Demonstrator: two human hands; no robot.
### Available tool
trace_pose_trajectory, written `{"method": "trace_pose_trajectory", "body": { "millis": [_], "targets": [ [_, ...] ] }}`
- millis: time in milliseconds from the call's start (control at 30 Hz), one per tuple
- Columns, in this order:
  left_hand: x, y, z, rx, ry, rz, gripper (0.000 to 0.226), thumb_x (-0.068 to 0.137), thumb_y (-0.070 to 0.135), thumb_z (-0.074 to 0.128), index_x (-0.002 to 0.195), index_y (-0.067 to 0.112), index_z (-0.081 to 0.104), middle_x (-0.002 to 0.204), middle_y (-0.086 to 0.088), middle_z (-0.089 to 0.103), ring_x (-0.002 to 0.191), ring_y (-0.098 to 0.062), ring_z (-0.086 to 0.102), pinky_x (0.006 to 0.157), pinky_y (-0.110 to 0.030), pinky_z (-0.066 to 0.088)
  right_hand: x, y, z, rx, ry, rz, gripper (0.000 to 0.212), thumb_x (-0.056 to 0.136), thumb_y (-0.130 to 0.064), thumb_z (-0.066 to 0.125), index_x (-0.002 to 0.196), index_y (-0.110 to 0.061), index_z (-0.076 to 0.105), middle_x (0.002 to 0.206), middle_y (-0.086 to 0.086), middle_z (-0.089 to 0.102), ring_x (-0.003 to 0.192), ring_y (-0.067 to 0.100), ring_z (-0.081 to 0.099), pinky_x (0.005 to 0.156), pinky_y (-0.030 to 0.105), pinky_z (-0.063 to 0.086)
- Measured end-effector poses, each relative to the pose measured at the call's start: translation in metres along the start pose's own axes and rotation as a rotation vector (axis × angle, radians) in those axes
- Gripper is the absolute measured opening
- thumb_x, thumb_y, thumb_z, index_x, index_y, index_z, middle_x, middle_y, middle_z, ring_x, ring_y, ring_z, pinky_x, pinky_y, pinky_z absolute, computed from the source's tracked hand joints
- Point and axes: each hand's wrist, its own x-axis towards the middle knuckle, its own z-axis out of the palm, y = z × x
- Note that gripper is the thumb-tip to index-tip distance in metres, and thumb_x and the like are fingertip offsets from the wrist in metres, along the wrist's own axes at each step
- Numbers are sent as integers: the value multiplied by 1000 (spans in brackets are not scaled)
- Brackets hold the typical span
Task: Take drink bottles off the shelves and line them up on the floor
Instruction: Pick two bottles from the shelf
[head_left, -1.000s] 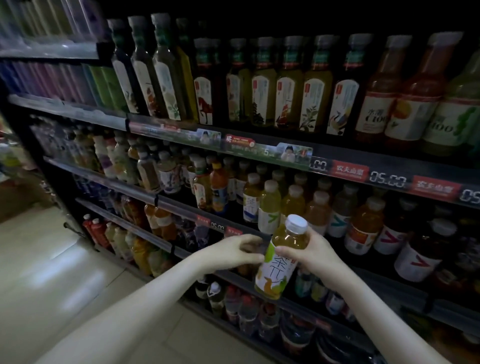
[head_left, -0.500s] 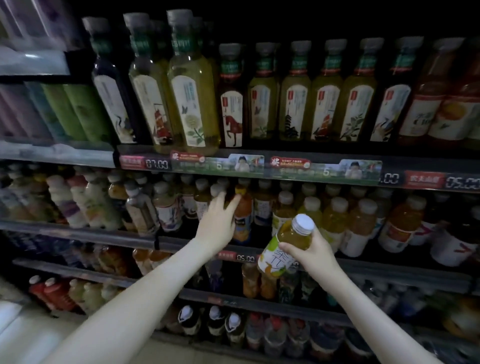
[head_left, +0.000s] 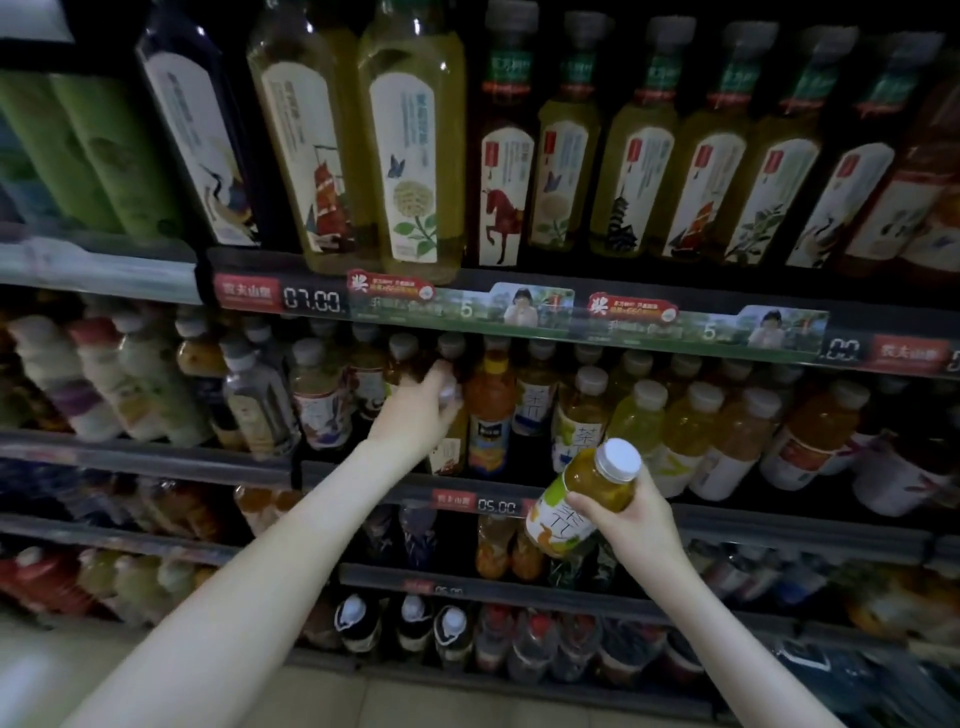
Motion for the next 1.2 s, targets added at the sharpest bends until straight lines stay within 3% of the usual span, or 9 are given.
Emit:
{"method": "trace_pose_trajectory", "body": {
  "millis": [67, 200, 333, 500, 700, 867, 1033, 1200],
  "targets": [
    [-16, -3, 1, 31, -6, 71, 45, 99, 34, 47, 138, 18, 31, 83, -7, 57, 58, -21, 50, 45, -29, 33, 2, 0, 10, -7, -18, -10, 54, 74, -19, 81, 116, -31, 49, 105, -15, 60, 95, -3, 56, 72, 12, 42],
    [-42, -15, 2, -89, 103, 44, 44, 98, 36, 48, 135, 15, 35, 96, -7, 60, 70, -24, 58, 52, -31, 41, 4, -5, 25, -7, -70, -36, 55, 75, -21, 80, 118, -32, 48, 108, -16, 59, 96, -5, 55, 73, 12, 43],
    [-56, -26, -23, -289, 278, -87, 35, 96, 36, 51, 125, 19, 41, 72, 1, 55, 58, -18, 53, 46, -27, 32, 7, -9, 41, 12, -84, -74, 58, 75, -20, 80, 122, -26, 47, 113, -8, 60, 103, 3, 57, 85, 22, 48],
    [-72, -44, -52, -296, 396, -172, 33, 93, 42, 54, 121, 26, 43, 69, -6, 62, 54, -16, 54, 49, -27, 36, 21, -20, 79, -3, -124, -189, 64, 75, -20, 80, 128, -20, 44, 122, -2, 55, 113, 7, 54, 100, 27, 43],
    [-92, -74, -62, -195, 355, -224, 35, 92, 47, 54, 122, 31, 45, 51, -5, 52, 46, -19, 50, 46, -30, 33, 50, -33, 136, -55, -186, -253, 70, 76, -15, 79, 136, -14, 41, 133, 2, 46, 123, 11, 43, 105, 25, 34],
    [-103, -99, -54, -237, 323, -304, 32, 90, 47, 57, 118, 37, 45, 54, -5, 58, 41, -13, 52, 39, -22, 36, 75, -31, 170, -47, -207, -230, 49, 78, -13, 76, 121, -15, 53, 119, 2, 57, 114, 15, 53, 101, 33, 42],
    [-100, -112, -48, -269, 288, -342, 30, 89, 48, 58, 115, 41, 44, 56, -6, 62, 44, -14, 55, 47, -30, 43, 94, -33, 190, -115, -333, -155, 47, 81, -19, 74, 121, -14, 52, 117, -1, 60, 113, 17, 57, 95, 29, 43],
    [-88, -108, -42, -232, 236, -325, 32, 88, 51, 57, 116, 42, 44, 58, -4, 60, 50, -15, 55, 47, -28, 39, 117, -57, 210, -356, -467, -111, 77, 84, -34, 70, 145, -13, 27, 144, 7, 40, 131, 23, 40, 98, 26, 32]
  ]
}}
